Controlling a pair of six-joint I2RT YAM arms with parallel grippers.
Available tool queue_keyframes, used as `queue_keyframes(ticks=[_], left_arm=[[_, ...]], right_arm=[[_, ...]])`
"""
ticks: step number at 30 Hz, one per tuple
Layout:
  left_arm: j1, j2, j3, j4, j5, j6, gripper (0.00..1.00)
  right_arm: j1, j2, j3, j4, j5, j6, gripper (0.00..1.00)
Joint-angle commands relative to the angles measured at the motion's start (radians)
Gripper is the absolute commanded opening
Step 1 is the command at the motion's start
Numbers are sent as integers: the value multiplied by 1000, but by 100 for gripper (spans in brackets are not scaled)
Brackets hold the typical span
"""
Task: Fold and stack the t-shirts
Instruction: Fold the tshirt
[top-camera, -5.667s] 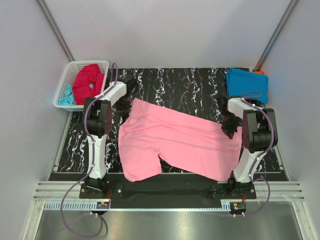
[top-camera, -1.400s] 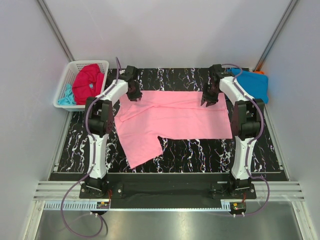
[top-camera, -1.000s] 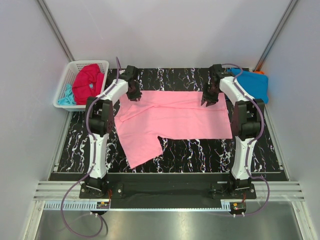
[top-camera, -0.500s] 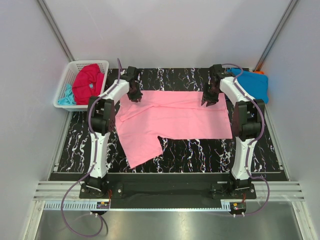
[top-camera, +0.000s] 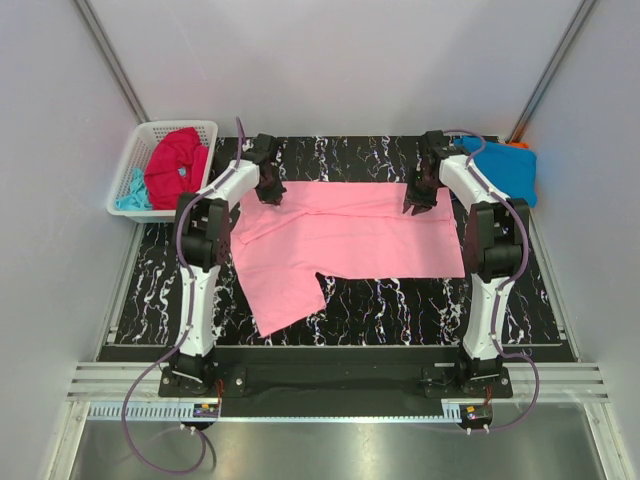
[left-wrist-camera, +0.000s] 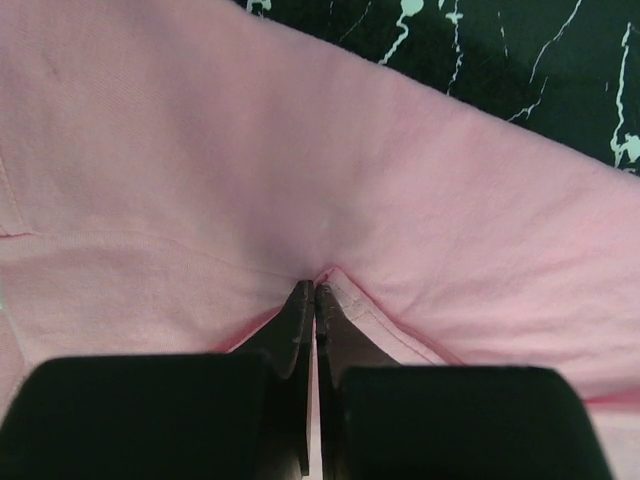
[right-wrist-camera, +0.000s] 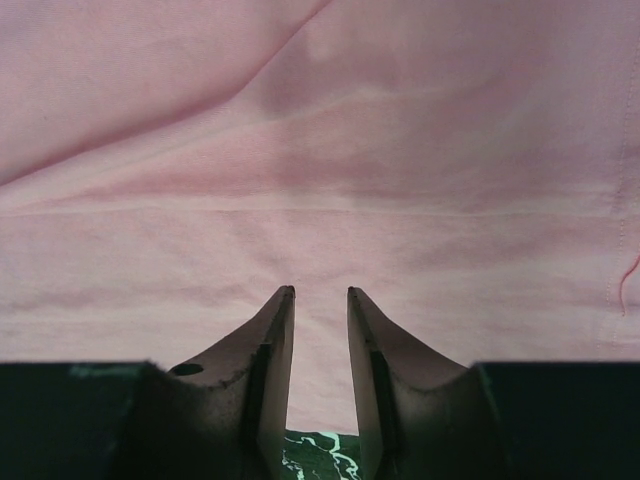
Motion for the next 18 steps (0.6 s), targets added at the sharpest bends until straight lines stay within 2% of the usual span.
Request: queue_keyframes(ticks=[1, 18], left_arm=[[-14, -102, -29, -3, -11, 14, 0], [-103, -277, -248, -4, -31, -9, 0]], right_arm=[[12, -74, -10, 11, 23, 11, 35], [14, -96, -26, 11, 29, 24, 34]])
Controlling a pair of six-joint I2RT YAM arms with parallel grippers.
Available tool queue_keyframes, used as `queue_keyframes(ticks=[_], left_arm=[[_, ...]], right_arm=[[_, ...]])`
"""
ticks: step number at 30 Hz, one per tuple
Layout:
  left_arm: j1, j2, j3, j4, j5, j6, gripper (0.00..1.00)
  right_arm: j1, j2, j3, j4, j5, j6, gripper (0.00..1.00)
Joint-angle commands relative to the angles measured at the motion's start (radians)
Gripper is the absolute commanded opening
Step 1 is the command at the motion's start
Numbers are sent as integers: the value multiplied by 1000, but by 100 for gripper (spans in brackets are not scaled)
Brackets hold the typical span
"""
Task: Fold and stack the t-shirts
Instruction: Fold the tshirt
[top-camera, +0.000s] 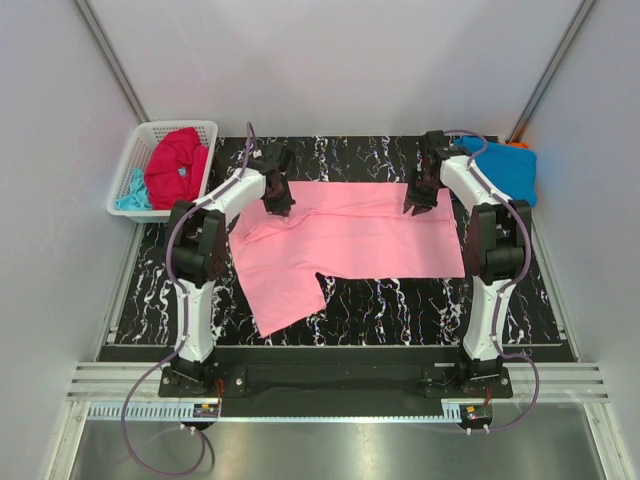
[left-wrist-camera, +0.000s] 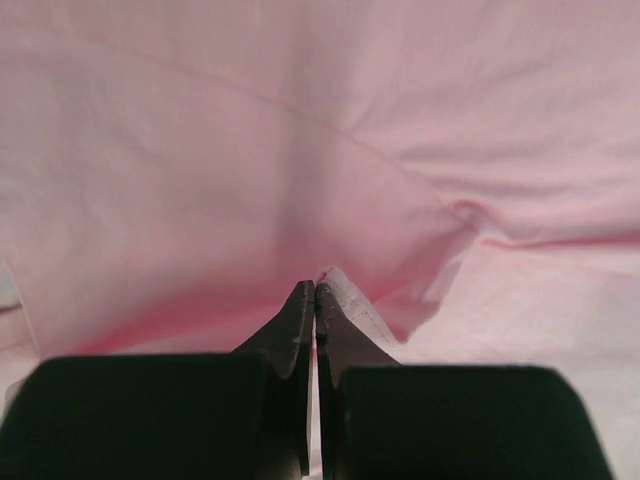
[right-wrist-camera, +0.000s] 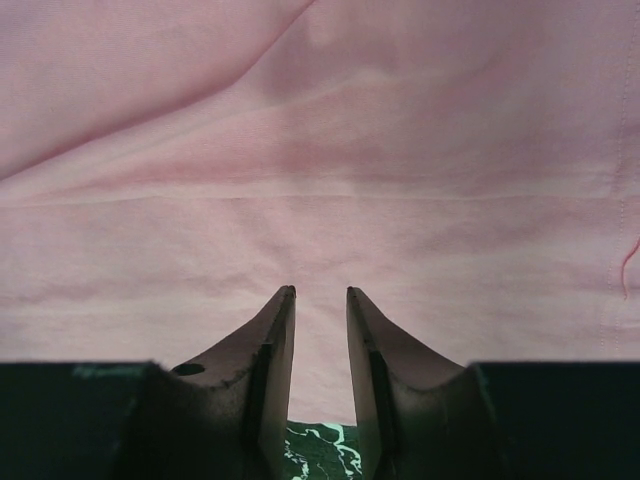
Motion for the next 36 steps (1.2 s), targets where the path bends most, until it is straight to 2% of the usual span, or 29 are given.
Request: queue_keyframes(ticks=[1, 12, 16, 21, 26, 31, 33, 34, 36], left_arm=[[-22, -84, -53, 0, -28, -11, 0], [-104, -202, -245, -3, -75, -26, 0], [-133, -225, -282, 3, -74, -18, 9], [-157, -225, -302, 63, 36, 29, 19], [-165, -225, -308, 101, 162, 60, 20], [-170, -293, -352, 153, 237, 72, 21], [-170, -322, -387, 159, 242, 72, 21], [-170, -448, -527, 176, 203, 16, 20], [-171, -550, -631, 240, 182, -62, 21]], right_arm=[[15, -71, 1, 11, 27, 6, 34], [17, -68, 5, 12, 14, 26, 33], [23, -68, 1, 12, 12, 26, 33], [24, -83, -7, 12, 15, 23, 33], [24, -111, -24, 11, 24, 20, 33], [24, -144, -59, 11, 40, 19, 34], [24, -163, -91, 11, 55, 25, 34], [24, -245, -175, 29, 116, 70, 36], [26, -323, -290, 60, 122, 97, 40]])
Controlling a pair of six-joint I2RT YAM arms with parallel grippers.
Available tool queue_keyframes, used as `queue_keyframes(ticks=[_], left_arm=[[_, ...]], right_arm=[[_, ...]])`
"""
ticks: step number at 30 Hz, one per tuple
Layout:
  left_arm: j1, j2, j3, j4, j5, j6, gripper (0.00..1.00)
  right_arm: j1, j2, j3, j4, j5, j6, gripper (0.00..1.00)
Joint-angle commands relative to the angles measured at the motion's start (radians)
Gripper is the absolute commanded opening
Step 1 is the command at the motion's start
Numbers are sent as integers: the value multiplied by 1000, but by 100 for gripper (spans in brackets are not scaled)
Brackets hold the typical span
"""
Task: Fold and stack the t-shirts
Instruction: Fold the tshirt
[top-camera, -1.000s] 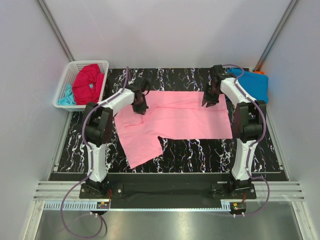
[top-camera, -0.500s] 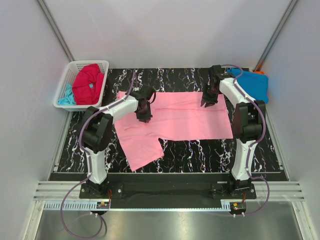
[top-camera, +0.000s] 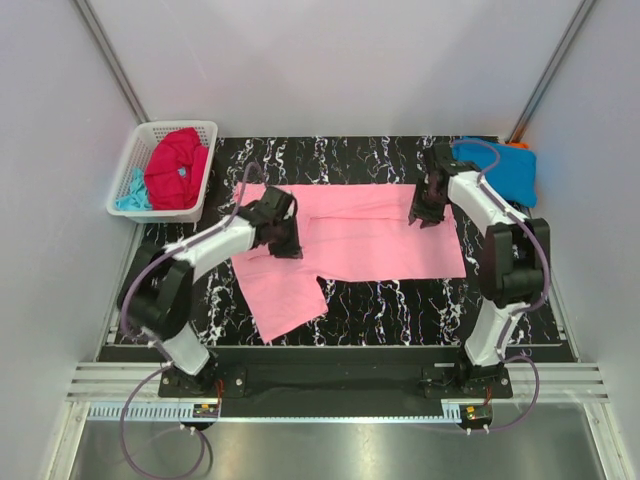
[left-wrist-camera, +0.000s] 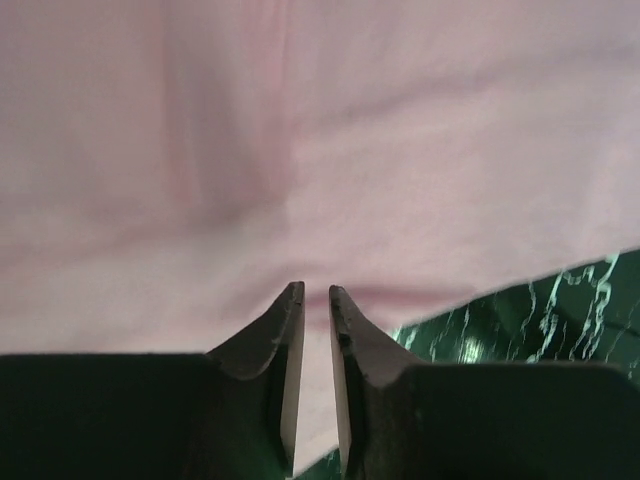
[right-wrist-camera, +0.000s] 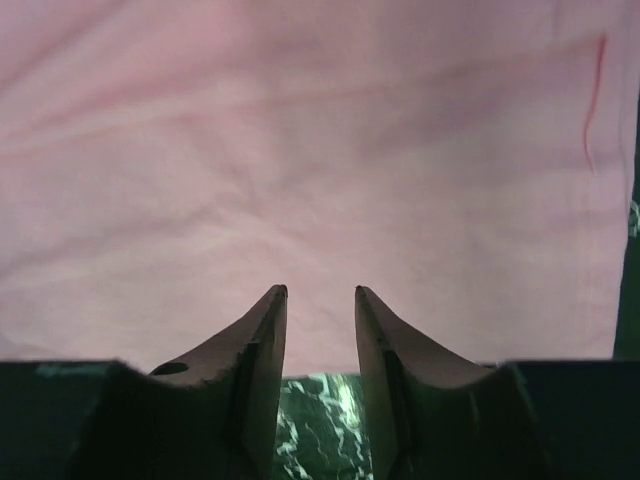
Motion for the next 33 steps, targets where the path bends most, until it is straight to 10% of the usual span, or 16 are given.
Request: queue_keyframes(ticks=[1, 12, 33], left_arm=[[-4, -287, -233, 83, -6, -113, 22], [-52, -830, -636, 26, -38, -361, 65], [-196, -827, -741, -311, -192, -529, 52]], right_arm=[[10, -188, -160, 52, 73, 82, 41], [9, -436, -520, 146, 52, 160, 42], [7, -427, -597, 193, 46, 192, 41]])
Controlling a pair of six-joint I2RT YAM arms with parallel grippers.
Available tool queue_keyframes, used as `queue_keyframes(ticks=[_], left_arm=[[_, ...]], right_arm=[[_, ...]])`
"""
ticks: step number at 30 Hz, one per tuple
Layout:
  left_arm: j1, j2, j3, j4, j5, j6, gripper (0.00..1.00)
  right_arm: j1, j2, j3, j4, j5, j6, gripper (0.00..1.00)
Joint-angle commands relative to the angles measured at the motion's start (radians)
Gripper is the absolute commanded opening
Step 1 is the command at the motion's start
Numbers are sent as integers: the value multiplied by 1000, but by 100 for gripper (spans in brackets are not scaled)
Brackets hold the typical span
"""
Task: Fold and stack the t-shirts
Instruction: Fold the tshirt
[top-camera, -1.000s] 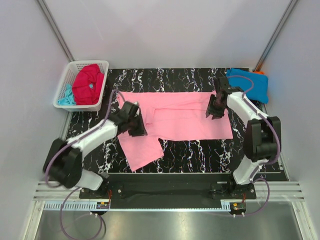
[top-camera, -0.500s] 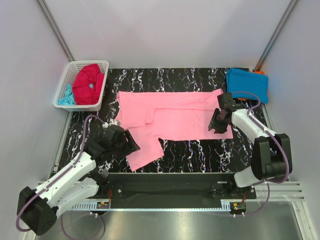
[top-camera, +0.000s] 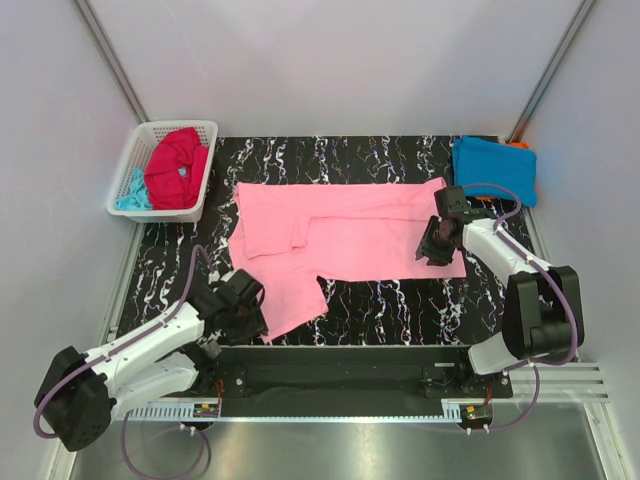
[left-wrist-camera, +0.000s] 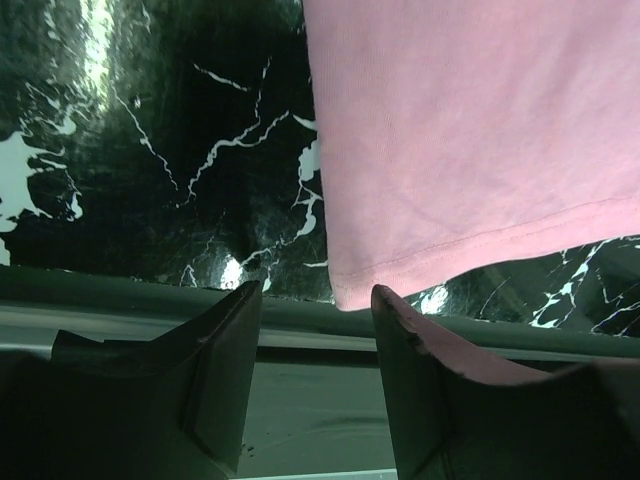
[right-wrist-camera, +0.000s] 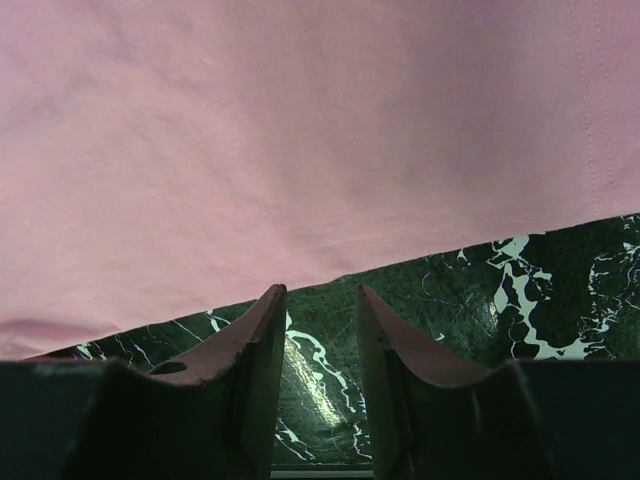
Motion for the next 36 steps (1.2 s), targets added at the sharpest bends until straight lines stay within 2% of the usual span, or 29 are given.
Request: queue_keyframes(ticks=[1, 7, 16, 20, 23, 24, 29, 32, 36], left_arm=[[-23, 13, 0, -3, -12, -33, 52], [-63, 58, -3, 38, 9, -61, 52], [-66, 94, -25, 174, 51, -73, 49], [-67, 148, -3, 181, 52, -58, 36], [-68, 165, 9, 181, 48, -49, 25], [-68, 168, 12, 179, 48, -44, 17], [-68, 163, 20, 162, 40, -40, 0], [-72, 139, 35, 113, 5, -38, 0], [-74, 85, 87, 1, -61, -35, 0]], right_arm=[[6, 10, 0, 29, 26, 13, 41], [6, 28, -4, 37, 24, 15, 41], [6, 20, -23, 40, 33, 7, 41], [8, 25, -24, 40, 40, 6, 41], [5, 23, -29, 40, 49, 4, 41], [5, 23, -29, 40, 50, 6, 40], [6, 27, -27, 39, 63, 18, 40], [8, 20, -26, 34, 87, 41, 40], [6, 17, -16, 20, 196, 91, 43]])
